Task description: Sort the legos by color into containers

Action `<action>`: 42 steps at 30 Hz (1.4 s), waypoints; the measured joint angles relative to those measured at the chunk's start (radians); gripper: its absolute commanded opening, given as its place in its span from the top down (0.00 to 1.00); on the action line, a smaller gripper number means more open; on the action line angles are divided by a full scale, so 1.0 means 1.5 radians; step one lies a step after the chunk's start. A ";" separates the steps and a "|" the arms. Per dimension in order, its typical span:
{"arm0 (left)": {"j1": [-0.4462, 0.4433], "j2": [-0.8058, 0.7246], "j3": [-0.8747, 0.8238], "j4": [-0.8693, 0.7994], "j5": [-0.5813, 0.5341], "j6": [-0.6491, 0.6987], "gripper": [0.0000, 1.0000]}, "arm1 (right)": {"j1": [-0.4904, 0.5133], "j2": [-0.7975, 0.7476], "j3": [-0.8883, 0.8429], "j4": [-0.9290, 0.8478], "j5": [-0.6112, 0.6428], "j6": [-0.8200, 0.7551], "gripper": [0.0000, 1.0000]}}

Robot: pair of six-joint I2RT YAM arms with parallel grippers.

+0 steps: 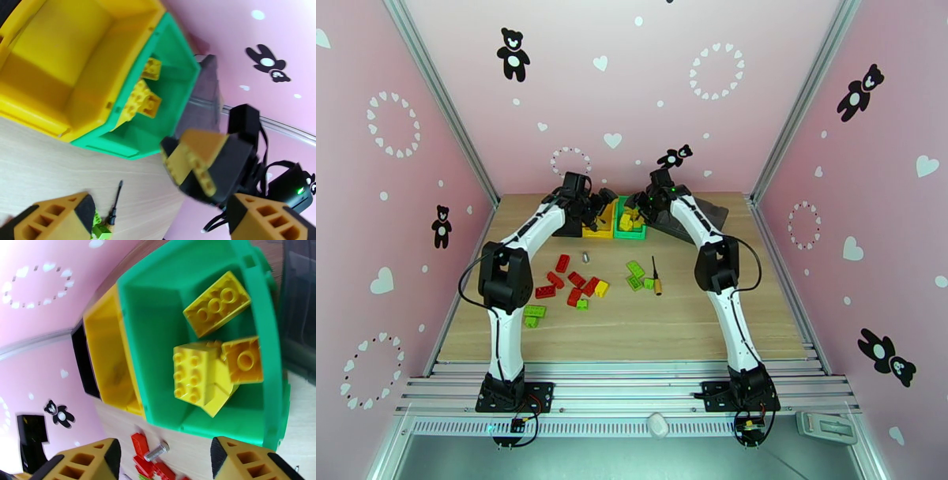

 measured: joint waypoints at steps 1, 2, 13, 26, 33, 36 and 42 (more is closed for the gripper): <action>-0.001 -0.003 -0.006 -0.006 -0.004 0.007 0.07 | -0.002 0.000 0.001 0.000 -0.002 0.000 0.35; -0.001 -0.005 -0.012 -0.016 -0.009 0.014 0.08 | -0.004 0.000 0.005 0.000 -0.003 -0.003 0.35; -0.013 -0.113 -0.122 -0.140 -0.097 0.150 0.15 | 0.004 -0.063 -0.062 -0.071 0.013 -0.110 0.40; -0.144 -0.203 -0.266 -0.242 -0.233 0.282 0.33 | 0.069 -0.315 -0.405 -0.123 0.092 -0.249 0.51; -0.191 -0.203 -0.287 -0.257 -0.280 0.314 0.39 | 0.109 -0.381 -0.582 -0.107 0.108 -0.256 0.54; -0.199 -0.199 -0.289 -0.257 -0.291 0.326 0.40 | 0.111 -0.404 -0.632 -0.098 0.112 -0.252 0.54; -0.203 -0.169 -0.290 -0.257 -0.303 0.342 0.39 | 0.114 -0.448 -0.664 -0.088 0.116 -0.249 0.54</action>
